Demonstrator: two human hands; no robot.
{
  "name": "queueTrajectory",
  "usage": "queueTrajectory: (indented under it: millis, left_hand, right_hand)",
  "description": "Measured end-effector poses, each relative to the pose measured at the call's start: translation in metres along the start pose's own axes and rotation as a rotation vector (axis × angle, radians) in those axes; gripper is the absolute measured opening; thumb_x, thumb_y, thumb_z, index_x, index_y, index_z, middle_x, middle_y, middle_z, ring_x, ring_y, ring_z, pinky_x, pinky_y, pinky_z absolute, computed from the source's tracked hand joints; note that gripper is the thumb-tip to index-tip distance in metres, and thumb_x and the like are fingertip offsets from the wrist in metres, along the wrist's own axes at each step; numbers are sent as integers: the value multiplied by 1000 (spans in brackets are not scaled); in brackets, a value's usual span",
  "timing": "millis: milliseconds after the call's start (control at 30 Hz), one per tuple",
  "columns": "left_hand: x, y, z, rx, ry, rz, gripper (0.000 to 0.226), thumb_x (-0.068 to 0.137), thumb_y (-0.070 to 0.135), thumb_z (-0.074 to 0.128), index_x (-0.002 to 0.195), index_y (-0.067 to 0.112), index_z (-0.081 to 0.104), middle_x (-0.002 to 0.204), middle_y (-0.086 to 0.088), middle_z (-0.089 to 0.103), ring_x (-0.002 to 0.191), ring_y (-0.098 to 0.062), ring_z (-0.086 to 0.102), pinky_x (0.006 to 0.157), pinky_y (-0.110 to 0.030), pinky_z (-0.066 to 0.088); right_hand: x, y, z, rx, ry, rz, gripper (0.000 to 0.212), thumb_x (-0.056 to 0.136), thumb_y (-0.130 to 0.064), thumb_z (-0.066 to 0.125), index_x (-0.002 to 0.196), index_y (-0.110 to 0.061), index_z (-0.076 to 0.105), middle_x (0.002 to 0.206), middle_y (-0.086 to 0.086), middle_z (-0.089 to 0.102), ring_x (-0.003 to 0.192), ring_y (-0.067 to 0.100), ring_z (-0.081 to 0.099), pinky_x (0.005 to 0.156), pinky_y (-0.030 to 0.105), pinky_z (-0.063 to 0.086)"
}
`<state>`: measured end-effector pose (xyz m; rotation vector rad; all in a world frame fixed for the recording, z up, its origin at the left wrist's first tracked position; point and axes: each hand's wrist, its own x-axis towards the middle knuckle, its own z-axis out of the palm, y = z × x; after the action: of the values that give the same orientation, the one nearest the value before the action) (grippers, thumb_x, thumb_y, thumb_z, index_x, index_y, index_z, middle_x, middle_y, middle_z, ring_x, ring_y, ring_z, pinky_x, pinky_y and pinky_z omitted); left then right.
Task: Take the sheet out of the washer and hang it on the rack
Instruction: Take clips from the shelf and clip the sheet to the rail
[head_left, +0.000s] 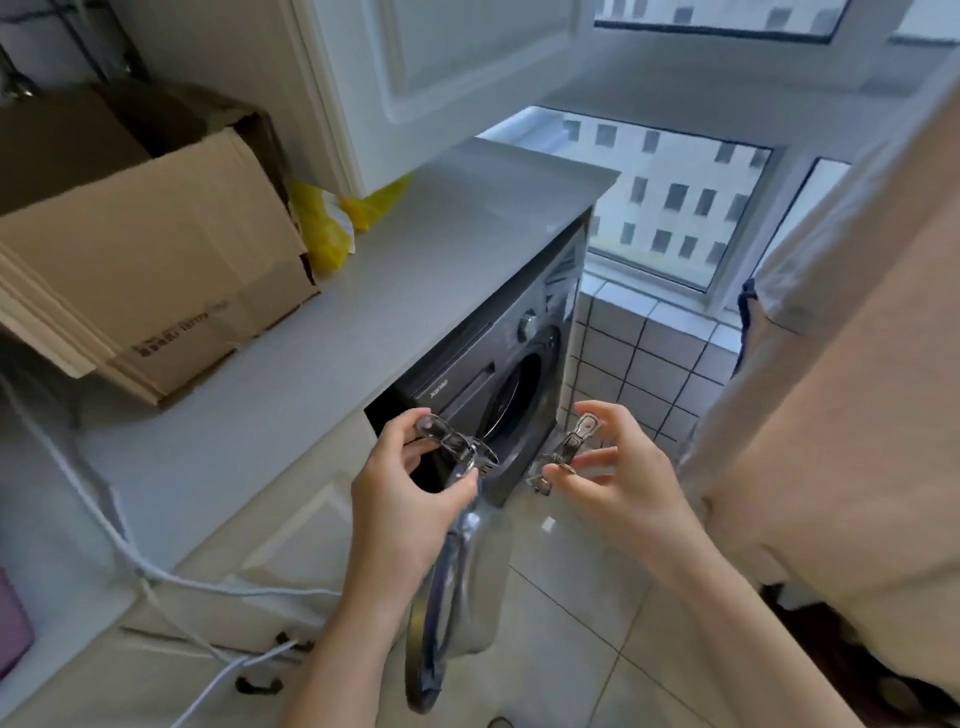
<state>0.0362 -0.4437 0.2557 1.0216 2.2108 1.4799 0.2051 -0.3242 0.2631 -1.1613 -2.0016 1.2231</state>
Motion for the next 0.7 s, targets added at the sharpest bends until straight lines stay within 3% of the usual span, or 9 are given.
queueTrajectory:
  millis: [67, 167, 267, 333, 400, 567, 700]
  left_hand:
    - [-4, 11, 16, 12, -42, 30, 64, 67, 23, 86, 119, 41, 53, 103, 35, 59, 101, 12, 56, 81, -2, 43]
    - [-11, 28, 44, 9, -85, 73, 64, 65, 19, 87, 115, 43, 54, 101, 24, 63, 99, 13, 57, 78, 1, 40]
    - [-21, 46, 75, 4, -153, 111, 63, 64, 20, 87, 114, 43, 55, 106, 22, 64, 100, 9, 58, 81, -5, 43]
    - [-32, 59, 98, 1, -195, 124, 62, 64, 24, 86, 115, 41, 56, 108, 22, 63, 103, 6, 58, 84, -10, 44]
    - [-45, 74, 122, 5, -226, 143, 62, 64, 27, 85, 118, 38, 56, 109, 21, 63, 104, 5, 59, 81, -5, 43]
    - [-89, 108, 182, 20, -299, 195, 65, 65, 30, 85, 121, 38, 53, 107, 28, 59, 102, 17, 52, 76, 0, 39]
    - [-128, 132, 227, 26, -316, 219, 69, 62, 35, 83, 124, 39, 52, 102, 30, 58, 101, 17, 51, 79, 0, 36]
  right_hand:
    - [-8, 10, -19, -11, 50, 6, 62, 73, -25, 81, 125, -36, 48, 91, -21, 61, 81, -10, 61, 59, 7, 44]
    - [-23, 24, -49, -43, 118, 9, 67, 74, -23, 80, 130, -33, 45, 102, -29, 54, 85, -12, 59, 65, 9, 46]
    - [-39, 42, -82, -41, 176, 46, 73, 74, -21, 81, 136, -28, 42, 112, -18, 53, 84, -7, 59, 70, 17, 51]
    - [-52, 55, -105, -45, 221, 74, 70, 73, -22, 83, 131, -30, 45, 107, -12, 59, 82, -9, 59, 66, 8, 46]
    - [-66, 71, -129, -39, 260, 99, 68, 71, -23, 83, 127, -34, 47, 106, -11, 61, 79, -8, 59, 62, 5, 44]
    - [-105, 110, -195, -72, 332, 143, 77, 68, -31, 84, 130, -42, 40, 101, -26, 54, 83, -2, 60, 71, 16, 50]
    - [-136, 139, -247, -117, 358, 132, 72, 66, -44, 79, 129, -41, 44, 107, -33, 52, 86, -4, 59, 71, 11, 47]
